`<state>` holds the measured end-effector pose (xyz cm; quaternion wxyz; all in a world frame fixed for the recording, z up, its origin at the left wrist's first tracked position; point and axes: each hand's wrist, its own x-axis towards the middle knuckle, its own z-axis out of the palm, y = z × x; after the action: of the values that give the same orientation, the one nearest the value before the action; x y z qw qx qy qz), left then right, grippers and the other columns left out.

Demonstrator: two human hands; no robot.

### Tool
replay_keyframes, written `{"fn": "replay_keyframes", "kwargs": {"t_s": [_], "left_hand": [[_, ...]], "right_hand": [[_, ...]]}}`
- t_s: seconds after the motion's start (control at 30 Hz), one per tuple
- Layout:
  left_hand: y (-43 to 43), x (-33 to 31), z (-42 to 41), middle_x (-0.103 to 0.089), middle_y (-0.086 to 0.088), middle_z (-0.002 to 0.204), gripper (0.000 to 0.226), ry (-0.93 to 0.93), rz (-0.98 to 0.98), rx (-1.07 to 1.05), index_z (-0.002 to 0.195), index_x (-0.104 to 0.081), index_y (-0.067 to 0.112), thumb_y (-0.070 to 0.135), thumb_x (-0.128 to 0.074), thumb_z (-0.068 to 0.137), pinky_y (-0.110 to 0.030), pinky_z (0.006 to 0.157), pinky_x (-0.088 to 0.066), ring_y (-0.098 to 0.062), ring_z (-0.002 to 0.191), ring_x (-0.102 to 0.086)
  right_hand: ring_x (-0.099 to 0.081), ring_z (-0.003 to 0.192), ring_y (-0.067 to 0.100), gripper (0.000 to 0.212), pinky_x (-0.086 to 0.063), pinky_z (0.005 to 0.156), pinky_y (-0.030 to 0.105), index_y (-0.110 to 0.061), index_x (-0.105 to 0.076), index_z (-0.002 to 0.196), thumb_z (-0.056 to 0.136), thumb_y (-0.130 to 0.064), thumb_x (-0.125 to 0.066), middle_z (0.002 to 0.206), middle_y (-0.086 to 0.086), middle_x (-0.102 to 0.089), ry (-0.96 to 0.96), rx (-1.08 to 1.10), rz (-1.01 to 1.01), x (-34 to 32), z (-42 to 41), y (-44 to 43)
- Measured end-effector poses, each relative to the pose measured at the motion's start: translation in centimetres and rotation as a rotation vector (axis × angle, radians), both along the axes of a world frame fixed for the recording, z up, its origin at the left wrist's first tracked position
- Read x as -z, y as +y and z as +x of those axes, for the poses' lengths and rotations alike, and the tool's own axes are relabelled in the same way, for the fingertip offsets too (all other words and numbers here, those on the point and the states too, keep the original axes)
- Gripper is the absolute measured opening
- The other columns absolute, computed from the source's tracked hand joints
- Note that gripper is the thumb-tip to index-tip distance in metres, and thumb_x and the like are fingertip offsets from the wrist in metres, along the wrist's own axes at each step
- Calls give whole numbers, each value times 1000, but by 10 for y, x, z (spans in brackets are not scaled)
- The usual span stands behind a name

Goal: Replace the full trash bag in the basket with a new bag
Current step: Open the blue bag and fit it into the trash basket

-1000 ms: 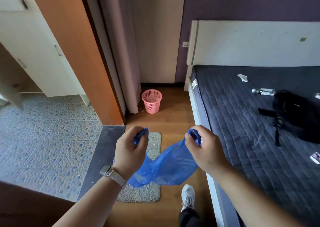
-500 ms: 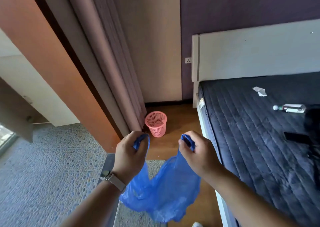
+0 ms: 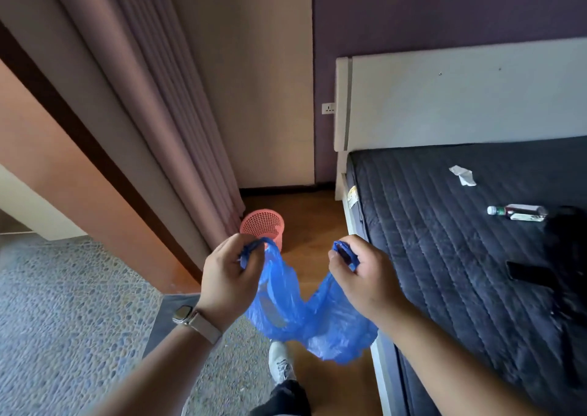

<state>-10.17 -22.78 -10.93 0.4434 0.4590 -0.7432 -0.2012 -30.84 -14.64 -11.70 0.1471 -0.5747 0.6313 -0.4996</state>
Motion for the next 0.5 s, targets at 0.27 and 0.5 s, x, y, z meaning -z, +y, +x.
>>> {"fn": "replay_keyframes", "kwargs": {"t_s": [0.27,0.5], "left_hand": [[-137,16,-29,-59,19,66,22,81,53,49,74,-56,35,15,-59,83,-7,62,-35,7,66,-53],[-262,24,-25,-59,6,62,9,129,143,29,74,-59,25,24,-53,80,-12,58,-38,-6,67,-56]], "right_hand": [[-46,57,17,24,-41,56,36,-18,-51,72,83,-39,-49,61,2,-50,53,103,68,6,-23,-119],[-45,58,15,21,-36,56,23,-25,-50,68,80,-41,-46,64,-1,-50,74,77,119,-3,-17,-242]]}}
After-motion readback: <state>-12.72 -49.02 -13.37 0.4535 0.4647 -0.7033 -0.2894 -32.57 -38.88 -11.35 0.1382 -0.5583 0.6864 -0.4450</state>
